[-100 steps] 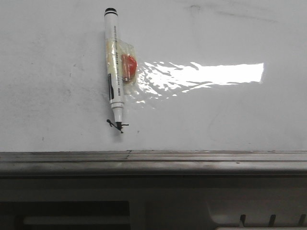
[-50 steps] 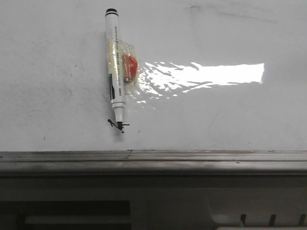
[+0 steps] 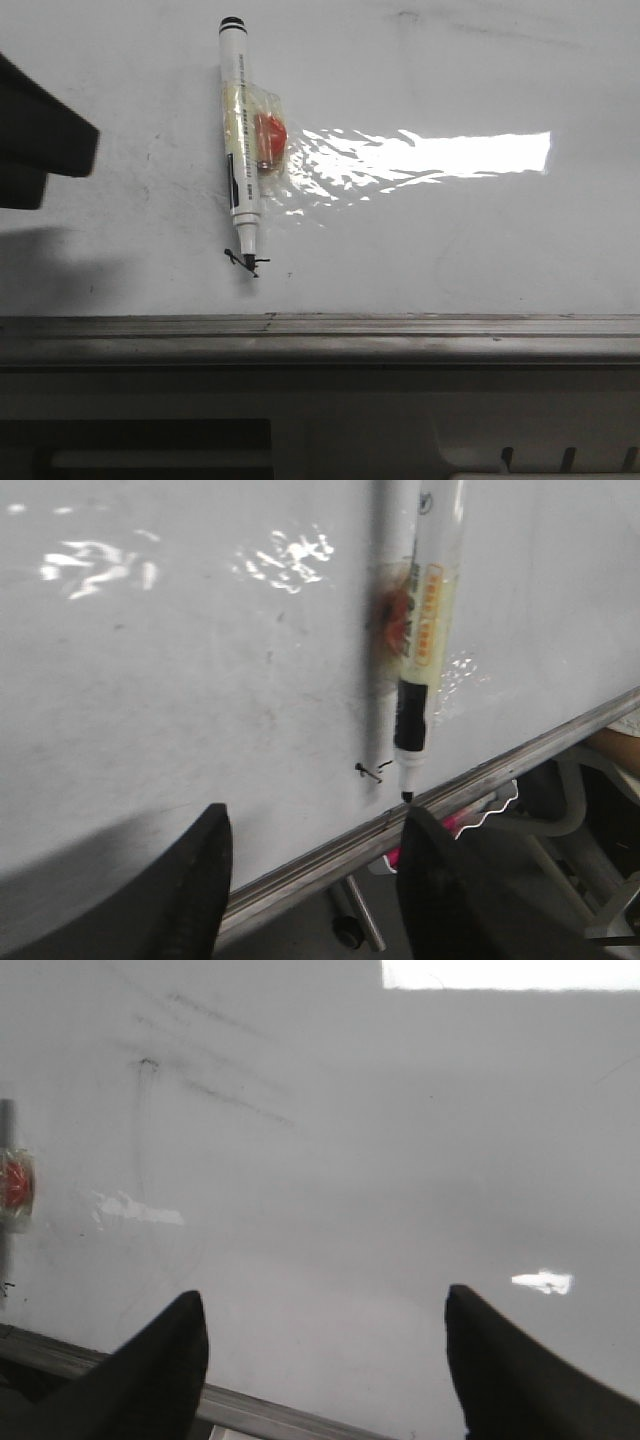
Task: Write number 9 on whiteboard
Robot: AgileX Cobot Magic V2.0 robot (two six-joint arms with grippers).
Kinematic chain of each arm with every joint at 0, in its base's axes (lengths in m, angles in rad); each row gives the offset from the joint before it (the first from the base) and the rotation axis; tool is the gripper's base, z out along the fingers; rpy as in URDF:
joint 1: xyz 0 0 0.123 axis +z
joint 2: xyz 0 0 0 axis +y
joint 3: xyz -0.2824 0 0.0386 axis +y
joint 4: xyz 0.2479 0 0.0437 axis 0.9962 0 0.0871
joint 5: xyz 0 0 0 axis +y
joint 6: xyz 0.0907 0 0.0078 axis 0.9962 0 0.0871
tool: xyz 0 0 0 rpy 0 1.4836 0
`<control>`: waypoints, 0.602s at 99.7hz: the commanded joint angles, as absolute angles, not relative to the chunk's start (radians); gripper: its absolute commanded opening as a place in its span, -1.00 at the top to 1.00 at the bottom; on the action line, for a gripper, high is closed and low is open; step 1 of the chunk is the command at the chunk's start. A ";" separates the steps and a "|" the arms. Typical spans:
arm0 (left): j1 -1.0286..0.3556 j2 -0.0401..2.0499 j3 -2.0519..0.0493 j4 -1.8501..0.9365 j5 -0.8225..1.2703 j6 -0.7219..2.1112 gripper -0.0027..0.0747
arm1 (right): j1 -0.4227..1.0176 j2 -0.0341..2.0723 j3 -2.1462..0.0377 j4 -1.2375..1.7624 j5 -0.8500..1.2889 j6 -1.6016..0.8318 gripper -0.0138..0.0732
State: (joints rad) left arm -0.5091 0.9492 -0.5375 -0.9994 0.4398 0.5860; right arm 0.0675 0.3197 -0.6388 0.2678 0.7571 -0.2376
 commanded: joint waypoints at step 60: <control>-0.868 1.217 -0.663 -1.194 -0.015 0.596 0.06 | 0.070 0.339 -0.661 0.268 0.640 -0.245 -0.34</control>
